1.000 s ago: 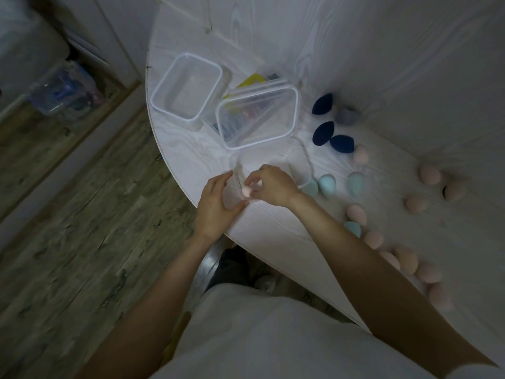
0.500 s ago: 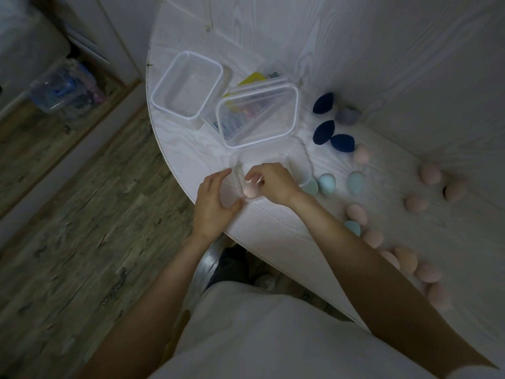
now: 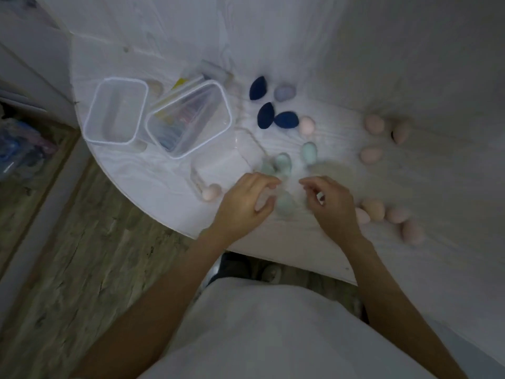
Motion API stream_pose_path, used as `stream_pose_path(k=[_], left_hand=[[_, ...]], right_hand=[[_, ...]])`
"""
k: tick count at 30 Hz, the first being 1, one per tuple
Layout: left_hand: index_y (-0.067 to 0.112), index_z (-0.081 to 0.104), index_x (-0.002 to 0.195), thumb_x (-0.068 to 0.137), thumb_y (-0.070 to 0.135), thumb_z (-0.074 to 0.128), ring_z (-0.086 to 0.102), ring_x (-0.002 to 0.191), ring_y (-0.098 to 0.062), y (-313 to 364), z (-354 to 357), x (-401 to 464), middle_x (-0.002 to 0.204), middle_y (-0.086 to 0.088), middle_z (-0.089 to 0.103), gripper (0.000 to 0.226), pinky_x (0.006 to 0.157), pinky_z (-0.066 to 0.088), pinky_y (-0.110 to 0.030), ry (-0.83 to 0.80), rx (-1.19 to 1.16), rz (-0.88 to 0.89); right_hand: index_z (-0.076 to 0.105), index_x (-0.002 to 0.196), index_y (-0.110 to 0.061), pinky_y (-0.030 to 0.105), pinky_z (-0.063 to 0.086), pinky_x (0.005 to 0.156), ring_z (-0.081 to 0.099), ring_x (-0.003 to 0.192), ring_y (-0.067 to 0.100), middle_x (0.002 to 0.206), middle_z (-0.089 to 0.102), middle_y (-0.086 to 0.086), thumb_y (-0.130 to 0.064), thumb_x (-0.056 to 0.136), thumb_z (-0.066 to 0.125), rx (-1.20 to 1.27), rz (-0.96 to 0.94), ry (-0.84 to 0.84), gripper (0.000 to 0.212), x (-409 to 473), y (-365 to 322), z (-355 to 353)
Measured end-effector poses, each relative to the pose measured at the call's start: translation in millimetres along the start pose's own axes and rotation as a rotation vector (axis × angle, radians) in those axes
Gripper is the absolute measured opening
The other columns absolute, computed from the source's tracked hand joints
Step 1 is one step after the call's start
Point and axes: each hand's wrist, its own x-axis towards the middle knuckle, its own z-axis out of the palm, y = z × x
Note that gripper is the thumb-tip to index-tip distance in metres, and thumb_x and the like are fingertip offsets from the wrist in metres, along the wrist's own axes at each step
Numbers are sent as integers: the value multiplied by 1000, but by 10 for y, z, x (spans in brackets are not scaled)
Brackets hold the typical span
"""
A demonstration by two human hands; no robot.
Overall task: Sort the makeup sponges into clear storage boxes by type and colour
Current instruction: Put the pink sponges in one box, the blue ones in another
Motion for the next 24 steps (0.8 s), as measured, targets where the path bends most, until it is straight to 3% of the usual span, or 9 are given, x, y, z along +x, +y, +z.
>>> stream_pose_path(k=[3, 5, 8, 12, 15, 17, 20, 22, 24], left_hand=[[9, 62, 112, 80, 28, 55, 53, 98, -24, 60, 481, 234, 105, -10, 62, 38, 87, 38, -27, -313, 82, 103], [8, 63, 110, 76, 28, 49, 57, 92, -31, 100, 718, 360, 104, -13, 63, 42, 82, 40, -30, -407, 104, 72], [6, 63, 112, 81, 17, 46, 55, 98, -35, 102, 944, 597, 111, -14, 63, 38, 82, 48, -40, -423, 125, 15], [5, 61, 119, 87, 10, 42, 56, 103, -39, -19, 1139, 913, 117, -17, 63, 38, 85, 50, -45, -510, 254, 188], [13, 44, 138, 96, 12, 38, 42, 123, -31, -15, 1243, 1049, 135, -12, 50, 42, 103, 32, -37, -743, 406, 229], [15, 33, 144, 99, 14, 36, 35, 126, -29, -31, 1283, 1087, 137, -11, 45, 45, 104, 27, -35, -836, 490, 224], [8, 24, 146, 97, 10, 40, 35, 122, -34, -7, 1190, 1077, 132, -19, 44, 51, 101, 28, -38, -781, 505, 258], [3, 35, 141, 92, 6, 49, 43, 108, -37, 19, 1001, 1032, 121, -23, 49, 51, 92, 38, -39, -540, 374, 279], [4, 50, 131, 88, 8, 58, 44, 96, -31, 64, 673, 962, 109, -19, 51, 44, 83, 39, -29, -325, 172, 237]], right_hand=[[64, 111, -11, 17, 34, 71, 60, 86, 22, 99, 66, 9, -8, 86, 61, -65, 258, -21, 25, -418, 480, -241], [62, 116, -12, 20, 34, 75, 59, 93, 24, 105, 64, 9, -10, 83, 66, -100, 334, -63, 33, -653, 650, -279], [63, 114, -11, 36, 41, 83, 56, 99, 34, 106, 64, 12, -15, 77, 74, -198, 295, -97, 38, -811, 773, -191], [59, 119, -12, 39, 42, 80, 52, 98, 34, 108, 61, 12, -26, 76, 73, -333, 286, -200, 48, -737, 775, -12], [61, 115, -10, 38, 43, 73, 55, 91, 35, 101, 63, 15, -19, 79, 68, -435, 287, -158, 38, -733, 790, 26], [61, 115, -9, 38, 45, 73, 56, 92, 36, 101, 62, 16, -17, 81, 66, -413, 307, -74, 36, -749, 788, -25], [57, 124, -12, 37, 46, 77, 54, 99, 33, 110, 59, 16, -22, 84, 64, -308, 352, 43, 41, -731, 746, -164], [56, 125, -16, 32, 44, 75, 54, 98, 28, 110, 58, 12, -25, 85, 65, -189, 353, 103, 42, -646, 666, -248], [59, 122, -16, 20, 38, 71, 54, 92, 20, 105, 58, 7, -24, 85, 66, -53, 339, 152, 38, -503, 533, -300]])
